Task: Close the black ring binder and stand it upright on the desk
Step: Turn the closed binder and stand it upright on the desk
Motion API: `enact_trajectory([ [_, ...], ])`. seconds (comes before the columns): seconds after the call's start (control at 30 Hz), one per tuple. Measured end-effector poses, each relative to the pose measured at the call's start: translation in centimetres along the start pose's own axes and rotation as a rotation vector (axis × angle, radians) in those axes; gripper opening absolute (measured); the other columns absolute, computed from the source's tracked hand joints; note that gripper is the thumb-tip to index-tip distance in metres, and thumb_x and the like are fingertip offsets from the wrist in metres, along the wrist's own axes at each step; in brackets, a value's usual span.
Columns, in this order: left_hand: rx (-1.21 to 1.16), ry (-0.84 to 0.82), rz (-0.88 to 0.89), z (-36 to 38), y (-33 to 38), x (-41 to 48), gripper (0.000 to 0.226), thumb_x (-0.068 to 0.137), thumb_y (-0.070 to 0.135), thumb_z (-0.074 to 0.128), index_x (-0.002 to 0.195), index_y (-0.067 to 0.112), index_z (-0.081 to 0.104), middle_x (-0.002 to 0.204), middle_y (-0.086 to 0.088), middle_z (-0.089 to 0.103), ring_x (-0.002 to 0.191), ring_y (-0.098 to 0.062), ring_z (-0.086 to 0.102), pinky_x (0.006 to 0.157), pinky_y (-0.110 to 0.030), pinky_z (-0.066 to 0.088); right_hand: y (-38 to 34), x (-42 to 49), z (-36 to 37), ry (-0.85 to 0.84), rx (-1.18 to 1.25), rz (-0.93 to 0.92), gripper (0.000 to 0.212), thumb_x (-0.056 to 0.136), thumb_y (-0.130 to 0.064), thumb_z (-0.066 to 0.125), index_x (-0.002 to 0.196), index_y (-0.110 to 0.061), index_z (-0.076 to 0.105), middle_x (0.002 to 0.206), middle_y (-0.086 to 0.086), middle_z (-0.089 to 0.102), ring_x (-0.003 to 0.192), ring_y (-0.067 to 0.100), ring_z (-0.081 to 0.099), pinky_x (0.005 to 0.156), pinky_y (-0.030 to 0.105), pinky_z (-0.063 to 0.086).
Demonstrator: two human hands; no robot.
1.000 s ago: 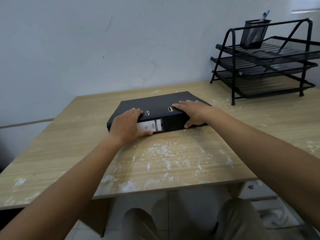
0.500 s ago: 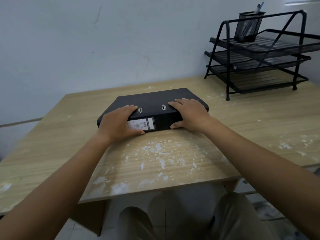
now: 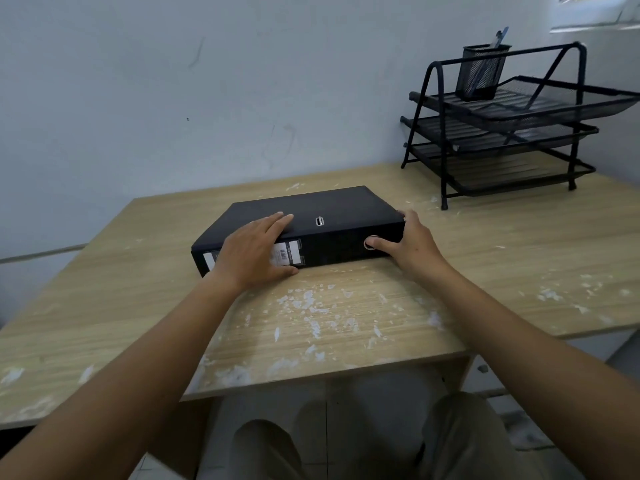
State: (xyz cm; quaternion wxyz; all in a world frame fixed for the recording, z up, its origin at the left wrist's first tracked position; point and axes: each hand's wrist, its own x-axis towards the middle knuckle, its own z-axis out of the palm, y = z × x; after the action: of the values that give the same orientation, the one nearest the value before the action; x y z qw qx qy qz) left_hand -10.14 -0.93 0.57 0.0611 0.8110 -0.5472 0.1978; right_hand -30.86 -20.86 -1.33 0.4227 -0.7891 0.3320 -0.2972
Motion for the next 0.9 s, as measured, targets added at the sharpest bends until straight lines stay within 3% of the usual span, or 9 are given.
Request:
enact_trajectory([
  [0.13, 0.008, -0.022, -0.02, 0.1, 0.3, 0.6, 0.097, 0.068, 0.071, 0.065, 0.148, 0.028, 0.033, 0.154, 0.006, 0.038, 0.138, -0.016, 0.041, 0.107, -0.038, 0.039, 0.7, 0.0, 0.0, -0.043, 0.106, -0.052, 0.052, 0.08, -0.035, 0.076, 0.125, -0.016, 0.058, 0.118, -0.004, 0.065, 0.11, 0.016, 0.059, 0.09, 0.03, 0.048],
  [0.4, 0.005, 0.006, -0.035, 0.1, 0.6, 0.7, 0.096, 0.066, 0.071, 0.066, 0.145, 0.026, 0.035, 0.148, 0.004, 0.045, 0.132, -0.02, 0.048, 0.102, -0.04, 0.044, 0.0, 0.3, -0.4, -0.098, 0.188, -0.142, 0.025, 0.089, -0.029, 0.067, 0.109, -0.015, 0.068, 0.096, -0.005, 0.075, 0.096, 0.009, 0.068, 0.088, 0.029, 0.05],
  [0.6, -0.01, 0.085, -0.037, -0.4, 0.2, 0.6, 0.1, 0.06, 0.068, 0.074, 0.142, 0.023, 0.037, 0.141, 0.002, 0.051, 0.123, -0.022, 0.054, 0.096, -0.038, 0.047, -2.6, 0.7, -1.0, -0.086, 0.19, -0.156, 0.03, 0.089, -0.031, 0.067, 0.113, -0.013, 0.064, 0.105, 0.002, 0.072, 0.105, 0.017, 0.064, 0.099, 0.038, 0.047],
  [0.77, -0.061, 0.162, -0.071, -1.1, -0.7, 0.3, 0.095, 0.061, 0.058, 0.08, 0.139, 0.022, 0.039, 0.135, 0.0, 0.055, 0.115, -0.024, 0.059, 0.085, -0.038, 0.052, -6.7, 1.8, -1.7, -0.072, 0.137, -0.259, 0.03, 0.088, -0.03, 0.068, 0.109, -0.009, 0.064, 0.103, 0.005, 0.071, 0.102, 0.02, 0.065, 0.096, 0.041, 0.049],
  [0.83, -0.12, 0.208, -0.114, -1.6, -0.8, 0.4, 0.09, 0.064, 0.052, 0.079, 0.138, 0.021, 0.039, 0.131, 0.0, 0.058, 0.11, -0.024, 0.061, 0.08, -0.037, 0.051, -8.8, 2.5, -2.0, -0.054, 0.099, -0.296, 0.032, 0.086, -0.03, 0.07, 0.105, -0.006, 0.061, 0.099, 0.004, 0.069, 0.097, 0.021, 0.064, 0.089, 0.035, 0.05],
  [0.9, -0.192, 0.26, -0.156, -2.0, -0.8, 0.5, 0.087, 0.066, 0.051, 0.078, 0.137, 0.02, 0.04, 0.125, -0.001, 0.06, 0.106, -0.023, 0.061, 0.078, -0.034, 0.049, -11.1, 3.1, -2.5, -0.016, 0.06, -0.328, 0.035, 0.084, -0.032, 0.073, 0.102, -0.006, 0.059, 0.09, -0.002, 0.064, 0.085, 0.012, 0.061, 0.073, 0.017, 0.046],
])
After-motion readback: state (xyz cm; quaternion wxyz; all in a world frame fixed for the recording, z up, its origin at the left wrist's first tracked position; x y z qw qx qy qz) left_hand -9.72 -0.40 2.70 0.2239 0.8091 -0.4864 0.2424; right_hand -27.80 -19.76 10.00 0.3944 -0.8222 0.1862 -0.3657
